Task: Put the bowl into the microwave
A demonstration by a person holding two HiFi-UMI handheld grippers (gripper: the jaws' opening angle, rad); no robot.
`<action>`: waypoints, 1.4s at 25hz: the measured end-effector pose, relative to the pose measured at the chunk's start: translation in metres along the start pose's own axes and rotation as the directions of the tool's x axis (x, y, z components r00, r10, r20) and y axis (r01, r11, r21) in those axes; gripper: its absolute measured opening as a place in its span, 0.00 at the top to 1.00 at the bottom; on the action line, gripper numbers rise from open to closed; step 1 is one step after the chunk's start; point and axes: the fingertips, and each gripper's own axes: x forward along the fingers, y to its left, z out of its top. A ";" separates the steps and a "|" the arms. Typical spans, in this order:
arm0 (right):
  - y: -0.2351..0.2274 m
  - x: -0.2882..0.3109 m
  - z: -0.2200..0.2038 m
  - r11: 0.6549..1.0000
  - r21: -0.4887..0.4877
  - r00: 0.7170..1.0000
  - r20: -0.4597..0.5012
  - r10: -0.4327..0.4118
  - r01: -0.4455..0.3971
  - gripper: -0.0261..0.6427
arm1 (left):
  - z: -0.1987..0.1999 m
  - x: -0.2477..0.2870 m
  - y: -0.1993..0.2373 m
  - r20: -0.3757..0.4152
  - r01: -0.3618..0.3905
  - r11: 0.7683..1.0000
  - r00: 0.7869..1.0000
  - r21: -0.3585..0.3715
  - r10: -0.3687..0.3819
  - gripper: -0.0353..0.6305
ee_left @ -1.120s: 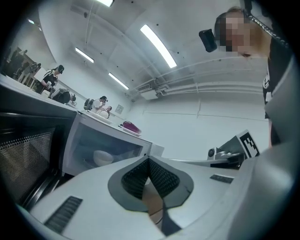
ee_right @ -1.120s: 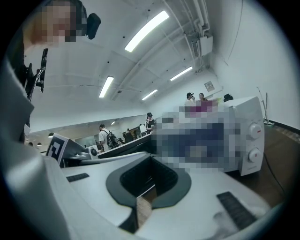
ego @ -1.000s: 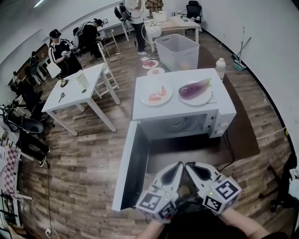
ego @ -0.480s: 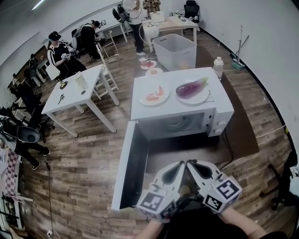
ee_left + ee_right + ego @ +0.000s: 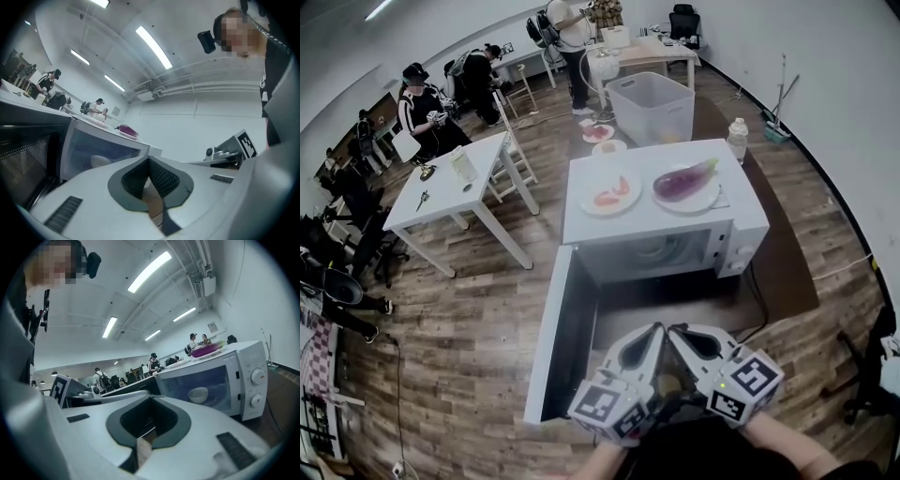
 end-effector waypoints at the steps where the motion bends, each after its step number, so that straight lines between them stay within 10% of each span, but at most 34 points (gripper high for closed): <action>1: 0.001 0.001 -0.001 1.000 -0.002 1.000 -0.006 0.007 -0.007 0.97 | 0.000 0.000 0.001 0.001 -0.003 1.000 1.000 -0.002 0.003 0.95; 35: -0.048 0.038 -0.037 0.996 0.078 0.992 -0.121 0.047 -0.037 0.97 | -0.022 0.007 0.058 -0.060 -0.135 0.987 0.990 -0.083 0.130 0.95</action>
